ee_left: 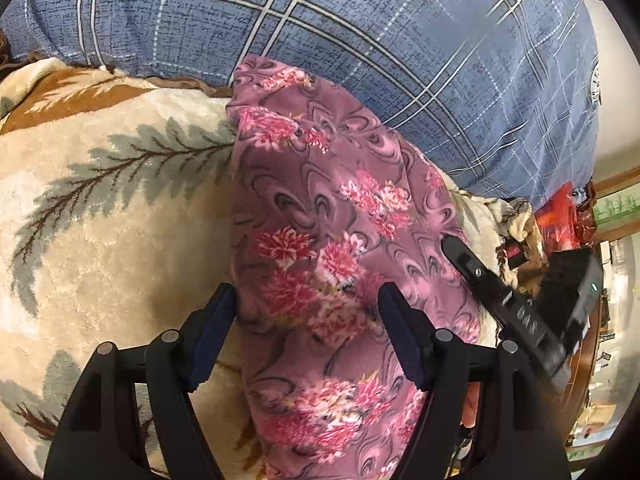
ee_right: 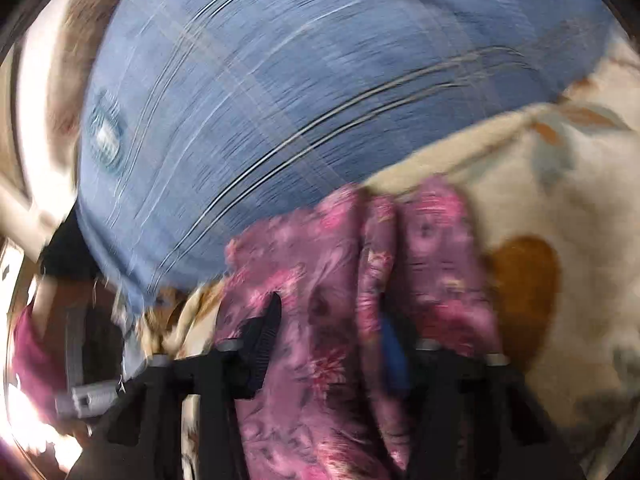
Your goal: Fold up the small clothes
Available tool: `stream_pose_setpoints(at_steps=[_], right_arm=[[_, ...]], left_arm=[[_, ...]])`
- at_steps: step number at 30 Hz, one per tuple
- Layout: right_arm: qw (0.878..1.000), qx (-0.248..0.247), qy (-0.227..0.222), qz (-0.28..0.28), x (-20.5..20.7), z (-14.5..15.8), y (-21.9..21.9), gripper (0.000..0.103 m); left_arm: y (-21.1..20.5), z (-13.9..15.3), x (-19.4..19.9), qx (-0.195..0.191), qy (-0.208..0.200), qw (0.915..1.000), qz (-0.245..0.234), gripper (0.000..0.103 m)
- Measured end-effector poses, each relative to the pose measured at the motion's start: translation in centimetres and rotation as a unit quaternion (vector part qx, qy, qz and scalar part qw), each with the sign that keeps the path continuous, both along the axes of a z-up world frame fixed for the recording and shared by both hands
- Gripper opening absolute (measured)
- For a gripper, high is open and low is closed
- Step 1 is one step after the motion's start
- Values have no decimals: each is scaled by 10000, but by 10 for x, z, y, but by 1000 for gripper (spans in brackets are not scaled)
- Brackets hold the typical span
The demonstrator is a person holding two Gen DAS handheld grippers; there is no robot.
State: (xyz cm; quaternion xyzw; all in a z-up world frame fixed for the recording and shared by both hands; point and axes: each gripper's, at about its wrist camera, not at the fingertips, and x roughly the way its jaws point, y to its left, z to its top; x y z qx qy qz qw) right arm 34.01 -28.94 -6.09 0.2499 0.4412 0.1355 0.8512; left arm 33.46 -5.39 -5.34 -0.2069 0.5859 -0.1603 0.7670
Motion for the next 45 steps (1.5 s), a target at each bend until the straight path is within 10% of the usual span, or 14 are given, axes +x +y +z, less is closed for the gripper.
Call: stream_pose_setpoints(at_steps=[6, 13, 18, 20, 25, 27, 29, 32, 36, 39, 43, 45], right_arm=[[9949, -88, -948, -337, -37, 27, -18, 7], [9956, -26, -57, -932, -31, -29, -42, 8], [9952, 331, 56, -922, -45, -9, -48, 22], [9933, 717, 61, -904, -66, -7, -56, 49], [9861, 1291, -165, -1032, -120, -20, -50, 52], [9845, 1302, -251, -1146, -130, -16, -49, 52], [9909, 892, -343, -943, -131, 0, -37, 6], [9920, 456, -942, -708, -144, 27, -24, 7], [9937, -316, -452, -974, -139, 7, -20, 8], [9951, 68, -258, -949, -150, 5, -28, 16], [9928, 743, -510, -786, -169, 14, -32, 58], [9945, 490, -566, -736, -171, 16, -26, 48]], left_arm=[[-5, 5, -5, 9, -261, 9996, 59, 74], [-36, -12, -10, 925, -361, 9950, -145, 76], [-24, 4, -28, 640, -234, 9974, -251, 74], [-14, 7, -46, 514, -240, 9979, -305, 74], [-21, -9, -87, 365, -68, 9977, -571, 74], [-28, -12, -96, 608, -154, 9960, -640, 74], [-31, -8, -103, 831, -255, 9937, -709, 74], [-36, -10, -103, 929, -221, 9929, -707, 74], [-44, -11, -101, 1028, -161, 9925, -640, 75], [-34, -10, -105, 1008, -112, 9927, -650, 75], [-34, -11, -106, 1003, -96, 9932, -588, 76], [-37, -11, -107, 994, -46, 9935, -546, 76]])
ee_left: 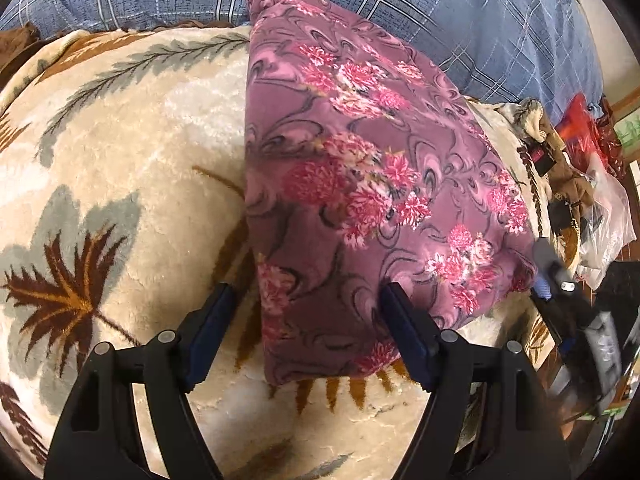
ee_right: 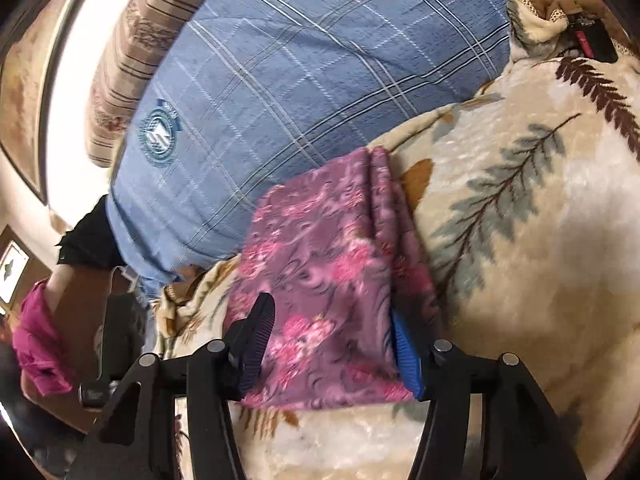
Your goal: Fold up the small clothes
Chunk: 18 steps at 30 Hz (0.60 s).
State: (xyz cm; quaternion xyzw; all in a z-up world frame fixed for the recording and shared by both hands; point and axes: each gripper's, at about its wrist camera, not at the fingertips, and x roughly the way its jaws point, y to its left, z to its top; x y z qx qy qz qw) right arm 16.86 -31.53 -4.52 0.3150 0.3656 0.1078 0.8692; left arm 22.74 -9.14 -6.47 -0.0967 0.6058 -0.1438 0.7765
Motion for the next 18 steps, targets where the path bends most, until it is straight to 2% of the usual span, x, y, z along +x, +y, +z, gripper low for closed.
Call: stream_pose_setpoints(at_steps=[1, 2, 4, 5, 7, 9, 10, 13, 15, 17, 18], right_arm=[[9997, -241, -63, 28, 0, 5, 4, 14], [9991, -380, -179, 88, -1, 11, 6, 4], [9982, -352, -477, -59, -8, 22, 2, 4], [9980, -384, -481, -127, -9, 23, 0, 4], [9978, -599, -178, -217, -4, 14, -3, 4], [9959, -797, 336, -258, 4, -4, -3, 4], [9956, -789, 407, -295, 4, -7, -4, 4], [9950, -854, -111, -507, -9, 14, -7, 10], [9890, -1037, -736, -754, -24, 34, -7, 11], [9855, -818, -1281, -754, -34, 47, -9, 17], [9851, -731, -1392, -702, -36, 49, -9, 21]], left_arm=[[3, 1, -4, -57, 22, 10000, 11, 76], [4, 2, -5, -74, 28, 10000, 0, 76], [6, 1, -7, -21, 17, 10000, -19, 76], [7, 0, -7, -28, 8, 10000, -9, 76], [8, -1, -8, -46, -10, 10000, 17, 76], [7, 2, -9, 13, 27, 10000, -50, 77], [8, 4, -10, -23, 51, 10000, -67, 76], [16, 17, -9, -385, -30, 9993, 32, 77], [24, 28, -8, -575, -133, 9982, 138, 77], [28, 35, -6, -625, -238, 9976, 199, 77], [28, 37, -4, -609, -286, 9975, 228, 77]])
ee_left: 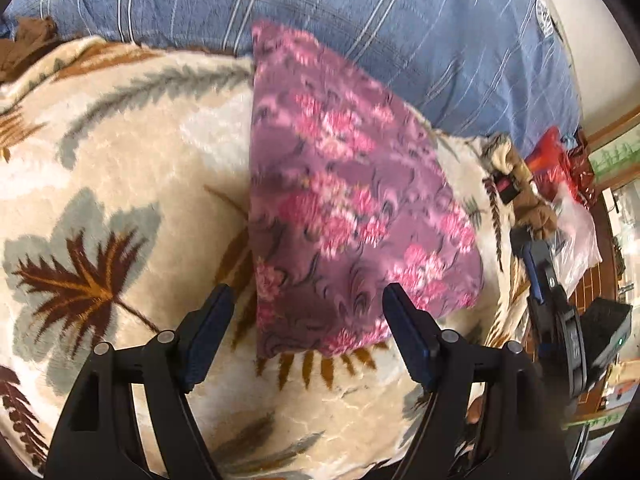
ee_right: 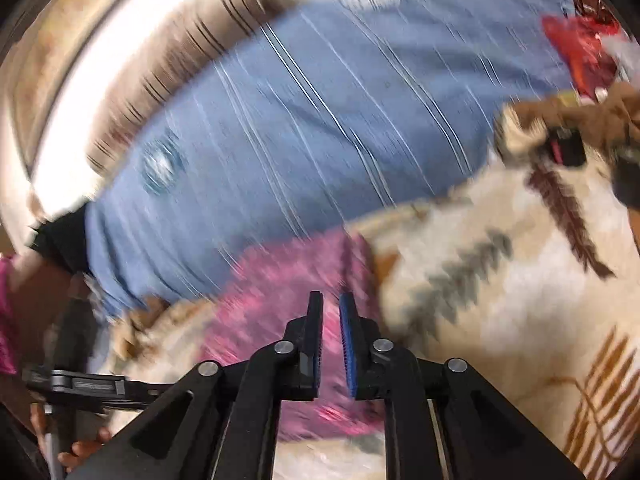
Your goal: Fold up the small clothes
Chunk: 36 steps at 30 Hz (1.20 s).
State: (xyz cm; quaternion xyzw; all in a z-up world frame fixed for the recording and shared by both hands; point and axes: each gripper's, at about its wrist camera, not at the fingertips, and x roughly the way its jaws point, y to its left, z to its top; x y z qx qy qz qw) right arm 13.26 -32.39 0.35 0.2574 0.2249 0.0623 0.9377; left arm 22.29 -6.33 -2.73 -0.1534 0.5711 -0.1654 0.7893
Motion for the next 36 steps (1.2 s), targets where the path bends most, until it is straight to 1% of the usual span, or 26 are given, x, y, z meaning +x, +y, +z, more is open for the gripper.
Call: stream_pose_setpoints(at_steps=[1, 4, 6, 7, 8, 9, 10, 12, 14, 16, 18, 19, 20, 21, 22, 25, 28, 29, 30, 31, 32, 34, 35, 36], right_arm=[[10000, 20, -5, 62, 1, 0, 3, 29], [9989, -45, 374, 274, 16, -13, 13, 31], [9943, -200, 999, 322, 31, -32, 16, 30], [9894, -322, 1385, 282, 39, -44, 17, 27], [9834, -399, 1746, 285, 45, -57, 15, 22], [9840, -391, 1720, 258, 44, -60, 13, 19], [9858, -350, 1628, 214, 40, -58, 10, 17], [9891, -73, 1459, 191, 36, -51, 1, 22], [9928, 212, 1179, 10, 28, -43, -11, 24], [9940, 566, 931, -106, 27, -36, -23, 26], [9911, 1063, 786, -183, 39, -36, -35, 35], [9881, 1293, 815, -170, 47, -36, -39, 39], [9845, 1499, 896, -158, 60, -38, -42, 39], [9817, 1622, 999, -72, 75, -40, -42, 40], [9802, 1635, 1120, 28, 89, -42, -38, 43], [9755, 1401, 1691, 117, 139, -52, -30, 44], [9699, 1193, 2111, 229, 177, -65, -18, 44], [9684, 1096, 2207, 389, 188, -67, -12, 35], [9693, 967, 2190, 553, 192, -65, -6, 20], [9735, 724, 2088, 583, 193, -58, -1, 5], [9792, 559, 1851, 617, 191, -48, 1, 5], [9853, 644, 1492, 528, 183, -38, -2, 5], [9854, 720, 1500, 369, 182, -40, -7, 5], [9837, 662, 1656, 239, 185, -48, -9, 5]], left_arm=[[0, -1, 1, 30, -15, 10000, 31, 77], [-5, -16, 3, 153, 159, 9997, 45, 77], [-4, -33, 6, 321, 359, 9988, 58, 77], [-3, -43, 6, 349, 464, 9983, 61, 77], [-1, -44, 4, 282, 335, 9990, 71, 77], [0, -40, 2, 253, 248, 9994, 56, 77], [1, -39, 2, 225, 255, 9994, -6, 77], [6, -35, 4, -29, 319, 9994, -138, 77], [19, -23, 9, -272, 150, 9995, -24, 77], [30, -12, 18, -358, -15, 9992, 148, 77], [37, -6, 34, -355, -52, 9989, 292, 77], [39, -4, 43, -360, -29, 9987, 361, 77], [40, -4, 53, -406, -3, 9983, 412, 77], [41, -4, 60, -430, 18, 9981, 438, 77], [39, -5, 68, -438, 52, 9979, 474, 77], [30, -17, 89, -415, 188, 9977, 495, 77], [26, -29, 102, -437, 374, 9972, 487, 77], [27, -29, 103, -480, 399, 9969, 472, 77], [24, -30, 105, -548, 360, 9969, 428, 77], [20, -29, 105, -529, 306, 9973, 401, 77], [15, -29, 106, -382, 209, 9984, 369, 77], [6, -33, 109, -37, 56, 9995, 318, 77], [0, -39, 113, 121, 70, 9995, 292, 77], [-4, -45, 114, 186, 161, 9993, 272, 78]])
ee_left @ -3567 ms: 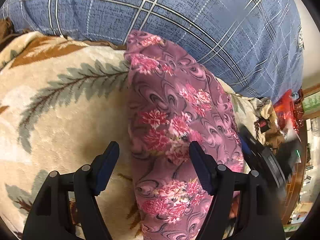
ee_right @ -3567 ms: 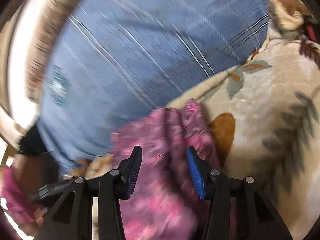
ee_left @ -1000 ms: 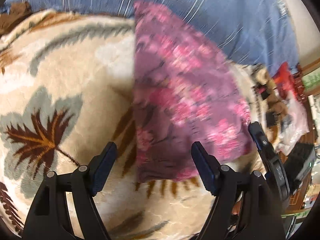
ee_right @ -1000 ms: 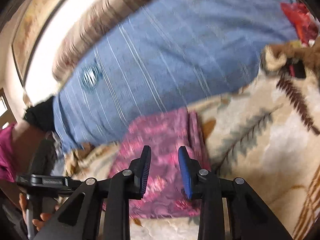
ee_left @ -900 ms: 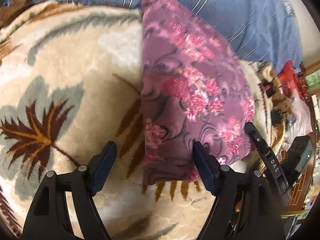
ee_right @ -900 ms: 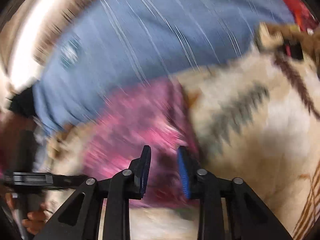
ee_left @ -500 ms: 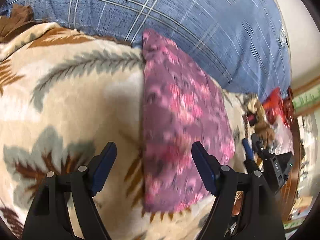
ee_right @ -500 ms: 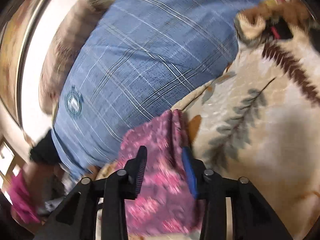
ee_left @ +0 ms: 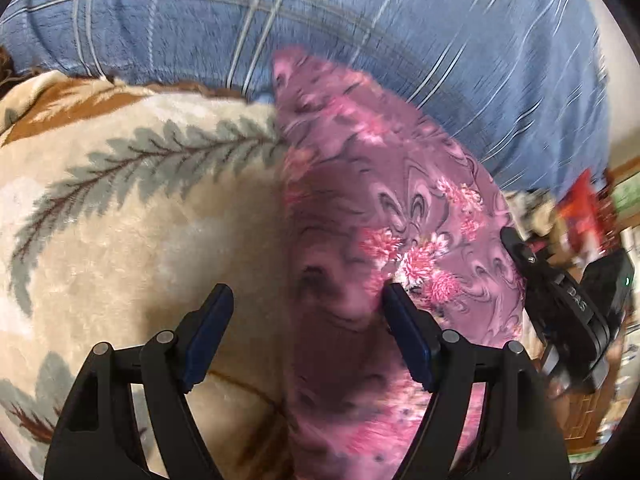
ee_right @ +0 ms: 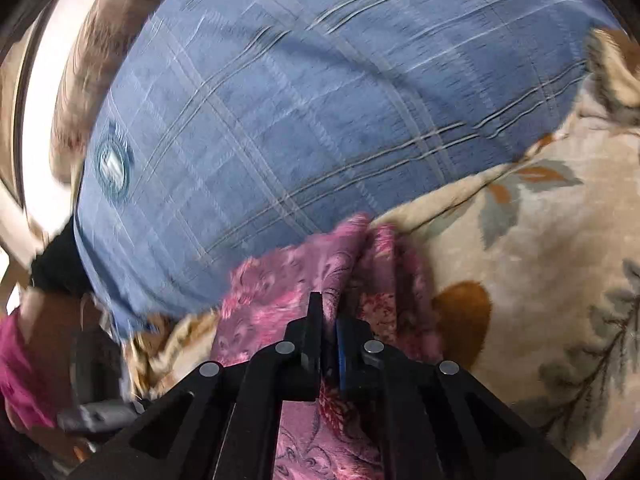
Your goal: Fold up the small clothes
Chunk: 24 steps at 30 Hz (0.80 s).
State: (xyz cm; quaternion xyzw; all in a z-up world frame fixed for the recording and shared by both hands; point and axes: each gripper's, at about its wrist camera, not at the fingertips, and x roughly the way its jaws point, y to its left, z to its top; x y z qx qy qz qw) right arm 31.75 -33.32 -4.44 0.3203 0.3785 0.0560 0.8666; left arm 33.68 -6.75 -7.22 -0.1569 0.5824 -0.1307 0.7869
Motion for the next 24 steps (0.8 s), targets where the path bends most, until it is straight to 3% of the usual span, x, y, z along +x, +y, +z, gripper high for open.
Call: stream_pose_setpoints(at_steps=[2, 3, 6, 10, 13, 15, 16, 21, 24], right_arm=[[9972, -230, 711, 47, 9, -27, 1, 5], [9969, -115, 775, 53, 7, -31, 1, 5], [9991, 154, 392, -84, -13, -14, -5, 12], [9984, 442, -291, 186, -45, 10, 2, 15], [9987, 63, -83, 500, -51, 4, 16, 22], [9969, -407, 359, 568, -50, -9, 26, 20], [9969, -472, 304, 550, -54, -8, 27, 19], [9994, -114, -72, 325, -83, 8, 24, 29], [9984, -191, 108, 514, -91, -2, 23, 31]], left_arm=[[-4, 5, -4, 112, -129, 9999, 6, 78], [-6, 9, -6, 173, -193, 9996, -56, 78], [-11, 20, -14, 500, -432, 9977, -126, 78], [-15, 24, -21, 569, -523, 9969, -166, 78], [-15, 24, -23, 614, -496, 9967, -170, 78], [-15, 29, -28, 654, -507, 9964, -189, 78], [-16, 32, -30, 680, -544, 9960, -204, 78], [-16, 46, -43, 738, -705, 9944, -291, 78], [-14, 47, -59, 589, -663, 9952, -414, 78]])
